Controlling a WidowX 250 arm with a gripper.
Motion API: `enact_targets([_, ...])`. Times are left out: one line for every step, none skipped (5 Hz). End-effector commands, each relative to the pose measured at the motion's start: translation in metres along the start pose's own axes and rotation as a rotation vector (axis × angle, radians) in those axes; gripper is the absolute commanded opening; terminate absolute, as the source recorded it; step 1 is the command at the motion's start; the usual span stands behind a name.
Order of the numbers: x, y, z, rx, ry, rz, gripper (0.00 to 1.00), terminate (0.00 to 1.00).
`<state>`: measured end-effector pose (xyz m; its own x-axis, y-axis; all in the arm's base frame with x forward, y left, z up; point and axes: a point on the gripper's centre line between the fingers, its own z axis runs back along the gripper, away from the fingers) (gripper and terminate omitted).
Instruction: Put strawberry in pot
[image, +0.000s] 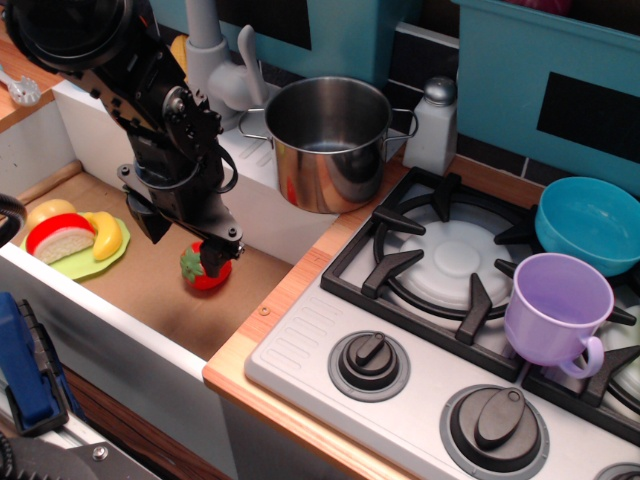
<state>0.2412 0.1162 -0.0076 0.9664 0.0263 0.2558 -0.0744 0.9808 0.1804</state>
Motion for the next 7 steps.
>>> enact_targets([0.000, 0.000, 0.000, 0.000, 0.000, 0.000, 1.00, 0.00])
enact_targets([-0.001, 0.002, -0.006, -0.012, -0.005, -0.006, 1.00, 0.00])
enact_targets([0.001, 0.003, -0.014, -0.021, -0.015, -0.009, 1.00, 0.00])
enact_targets([0.002, 0.007, -0.024, -0.040, -0.022, -0.013, 1.00, 0.00])
enact_targets([0.004, 0.013, -0.032, -0.051, -0.025, -0.019, 1.00, 0.00])
enact_targets([0.004, 0.016, -0.042, -0.072, -0.034, -0.019, 1.00, 0.00])
enact_targets([0.001, 0.018, -0.052, -0.095, -0.042, -0.013, 1.00, 0.00])
